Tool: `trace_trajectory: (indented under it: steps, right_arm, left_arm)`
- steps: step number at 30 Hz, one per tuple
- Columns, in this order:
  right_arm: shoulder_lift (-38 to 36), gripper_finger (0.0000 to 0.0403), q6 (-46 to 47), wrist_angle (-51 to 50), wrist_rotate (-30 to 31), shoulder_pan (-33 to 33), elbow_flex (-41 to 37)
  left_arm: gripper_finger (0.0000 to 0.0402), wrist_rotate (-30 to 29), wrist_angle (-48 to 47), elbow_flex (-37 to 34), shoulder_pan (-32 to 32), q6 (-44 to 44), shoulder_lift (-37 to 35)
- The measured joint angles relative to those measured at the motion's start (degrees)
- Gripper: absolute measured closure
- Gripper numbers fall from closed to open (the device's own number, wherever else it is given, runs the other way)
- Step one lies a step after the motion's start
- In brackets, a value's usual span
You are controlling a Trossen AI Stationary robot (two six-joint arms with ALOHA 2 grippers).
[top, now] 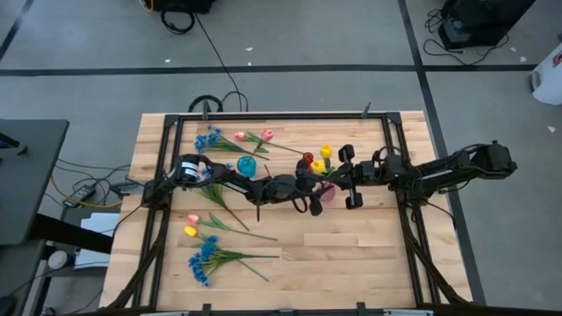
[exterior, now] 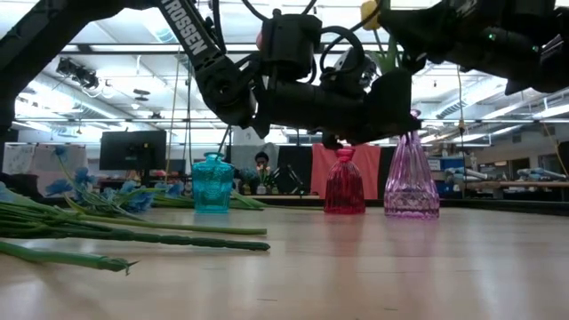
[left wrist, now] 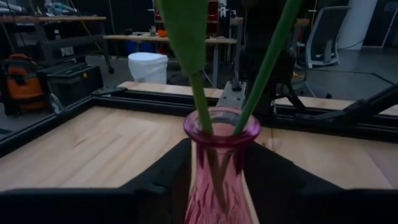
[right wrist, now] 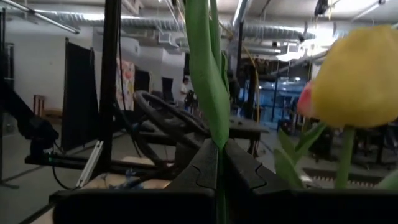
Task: Sort flowers into vase by color
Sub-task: Put the top yellow flower into the pink vase
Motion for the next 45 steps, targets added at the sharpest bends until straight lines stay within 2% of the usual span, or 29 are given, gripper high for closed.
trace_trajectory:
  steps: [5, 16, 23, 33, 45]
  right_arm:
    - [0.0, 0.0385, 1.8, -2.2, 0.0, 0.0, 0.0]
    - [-1.1, 0.0375, 3.8, -5.9, 2.0, 0.0, 0.0]
    - [-7.5, 0.0374, 3.4, -13.4, 2.3, 0.0, 0.0]
    - [-17.2, 0.0374, 2.4, -22.8, 3.0, 0.0, 0.0]
    - [-16.1, 0.0373, 2.7, -25.6, 2.8, 0.0, 0.1]
  left_arm:
    - [0.0287, 0.0, 0.9, 0.0, 0.0, 1.3, 0.0]
    - [0.0288, 0.1, 0.8, -0.1, 0.0, 1.3, -0.6]
    - [0.0289, 2.7, 0.4, -0.2, -0.1, 1.2, -3.1]
    - [0.0289, 3.0, -2.0, -2.2, -0.1, 1.5, -9.3]
    - [0.0289, 4.4, -0.7, -2.3, -0.1, 1.3, -9.3]
